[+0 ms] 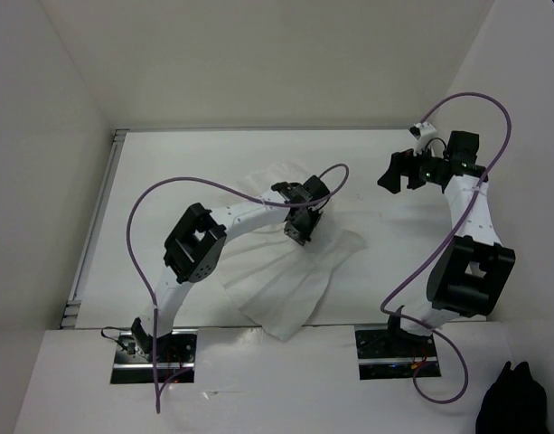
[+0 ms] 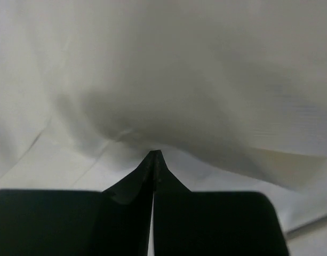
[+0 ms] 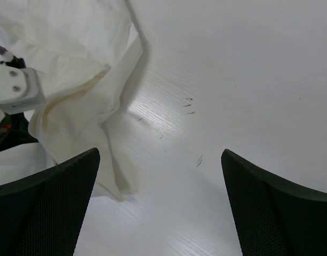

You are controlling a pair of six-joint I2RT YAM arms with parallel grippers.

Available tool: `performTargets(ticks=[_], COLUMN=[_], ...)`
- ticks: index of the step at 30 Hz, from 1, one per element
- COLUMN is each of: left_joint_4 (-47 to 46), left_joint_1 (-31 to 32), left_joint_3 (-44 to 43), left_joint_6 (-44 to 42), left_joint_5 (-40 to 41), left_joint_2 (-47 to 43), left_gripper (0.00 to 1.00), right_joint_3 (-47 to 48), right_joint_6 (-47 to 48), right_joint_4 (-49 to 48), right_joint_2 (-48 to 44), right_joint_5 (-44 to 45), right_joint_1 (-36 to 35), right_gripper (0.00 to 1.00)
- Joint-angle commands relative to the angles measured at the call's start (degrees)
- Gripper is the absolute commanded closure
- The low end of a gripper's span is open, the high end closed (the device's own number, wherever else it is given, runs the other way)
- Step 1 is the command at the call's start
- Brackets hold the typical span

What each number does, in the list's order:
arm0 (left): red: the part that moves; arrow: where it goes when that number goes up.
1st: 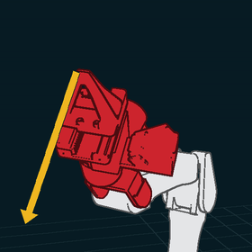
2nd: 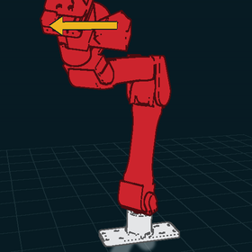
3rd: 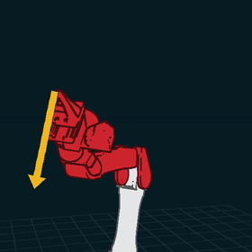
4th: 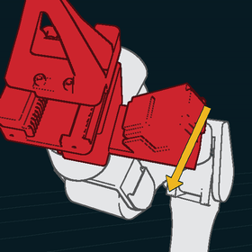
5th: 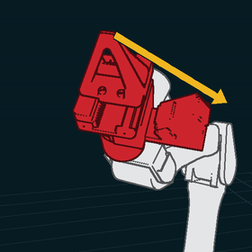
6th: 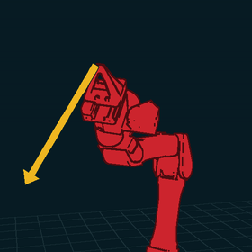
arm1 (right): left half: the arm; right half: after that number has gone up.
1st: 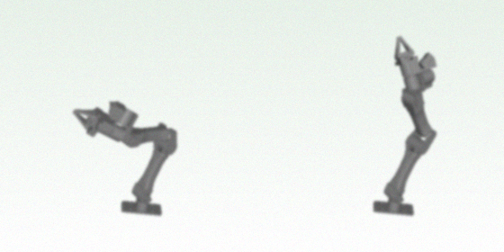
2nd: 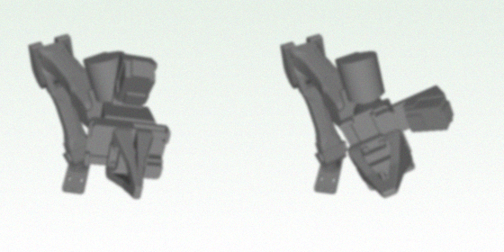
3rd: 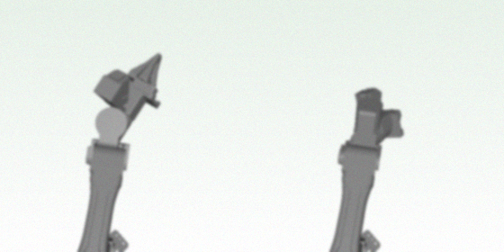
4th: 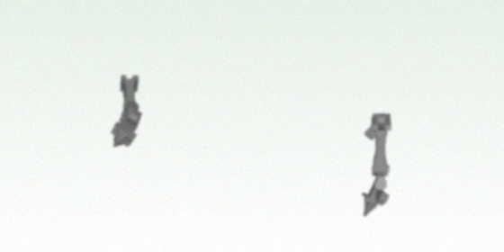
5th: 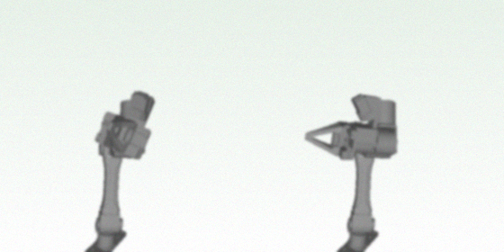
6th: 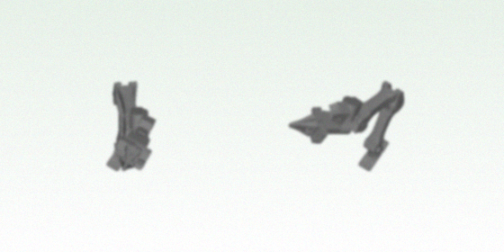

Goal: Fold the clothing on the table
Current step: Flatten the skirt out

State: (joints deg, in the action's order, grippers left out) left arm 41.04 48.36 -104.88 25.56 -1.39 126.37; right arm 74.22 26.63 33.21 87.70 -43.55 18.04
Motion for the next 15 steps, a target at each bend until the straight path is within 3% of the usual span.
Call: performTargets(ticks=[1,5,8,15], left_joint_4=[7.5,8.6,8.6,4.2], left_joint_1=[0.0,-1.8,-4.2,-13.6], left_joint_3=[6.1,12.1,13.3,9.7], left_joint_6=[-3.8,-7.7,-11.4,-15.1], left_joint_5=[12.0,21.9,29.2,36.4], left_joint_2=[-2.1,-3.3,-3.9,-1.0], left_gripper=[1.00,1.00,0.93,0.87], right_joint_3=[2.1,0.3,0.3,-2.1], right_joint_6=[-1.2,-0.4,4.3,4.5], right_joint_4=[-3.8,-1.9,2.7,6.2], right_joint_2=[-2.5,-4.2,-4.8,-10.8], right_joint_5=[-2.9,-4.3,-5.4,-5.9], right_joint_1=[0.4,-0.9,-2.7,-3.3], right_gripper=[0.01,0.01,0.01,0.01])
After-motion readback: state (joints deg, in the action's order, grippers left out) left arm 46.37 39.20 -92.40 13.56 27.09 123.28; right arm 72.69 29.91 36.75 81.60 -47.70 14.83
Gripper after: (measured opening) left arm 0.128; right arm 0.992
